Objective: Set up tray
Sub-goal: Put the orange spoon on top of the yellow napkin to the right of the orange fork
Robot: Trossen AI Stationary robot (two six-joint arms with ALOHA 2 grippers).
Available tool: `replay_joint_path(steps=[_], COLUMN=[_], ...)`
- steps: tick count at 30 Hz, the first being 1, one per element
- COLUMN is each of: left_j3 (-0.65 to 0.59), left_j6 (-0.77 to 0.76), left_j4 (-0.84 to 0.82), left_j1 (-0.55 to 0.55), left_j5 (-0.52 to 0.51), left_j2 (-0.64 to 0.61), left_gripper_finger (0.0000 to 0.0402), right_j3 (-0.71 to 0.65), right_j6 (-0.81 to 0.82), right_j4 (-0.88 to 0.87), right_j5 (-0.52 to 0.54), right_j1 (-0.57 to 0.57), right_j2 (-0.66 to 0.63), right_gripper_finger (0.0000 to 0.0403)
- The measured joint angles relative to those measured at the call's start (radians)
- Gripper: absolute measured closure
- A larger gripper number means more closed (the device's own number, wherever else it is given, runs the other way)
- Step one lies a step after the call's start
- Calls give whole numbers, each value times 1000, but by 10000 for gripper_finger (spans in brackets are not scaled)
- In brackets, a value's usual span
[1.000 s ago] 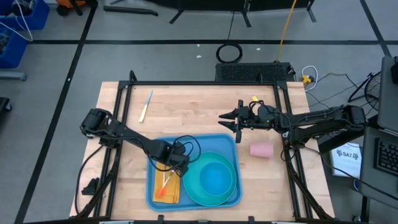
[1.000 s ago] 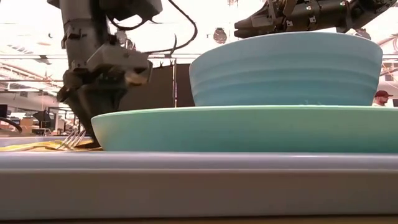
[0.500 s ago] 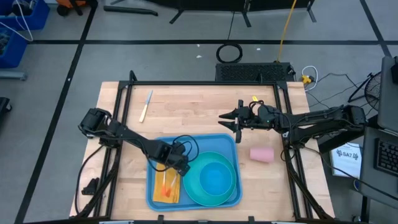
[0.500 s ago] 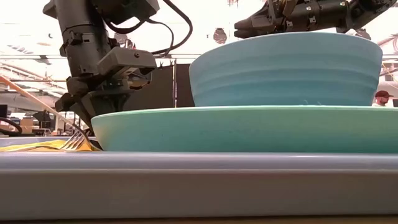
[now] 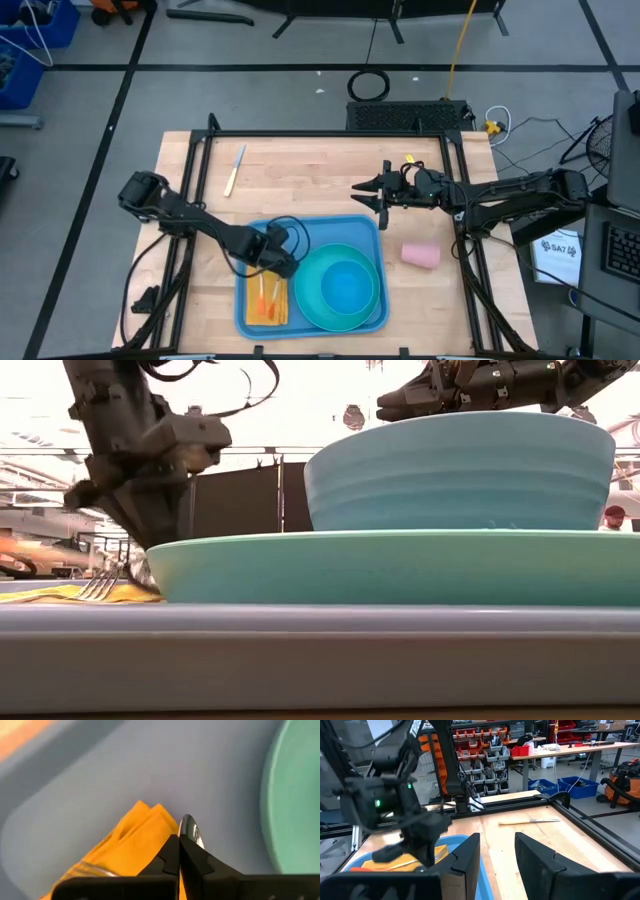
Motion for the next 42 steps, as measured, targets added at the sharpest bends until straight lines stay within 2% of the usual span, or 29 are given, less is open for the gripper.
replay_joint_path(steps=[4, 13, 18, 24, 42], left_j3=[0, 2, 2, 2, -130], left_j6=[-57, -208, -291, -382, -491], left_j4=[-22, -86, -146, -227, -90], left_j1=[-29, -105, -140, -172, -198], left_j5=[-73, -198, -235, -252, -246], left_j2=[-36, -27, -28, -29, -31], left_gripper_finger=[402, 401, 401, 401, 400], right_j3=[0, 0, 0, 0, 0], right_j6=[0, 0, 0, 0, 0], right_j4=[0, 0, 0, 0, 0], right_j5=[0, 0, 0, 0, 0], right_j1=[0, 0, 0, 0, 0], right_j2=[0, 0, 0, 0, 0], right_gripper_finger=[289, 289, 289, 289, 289])
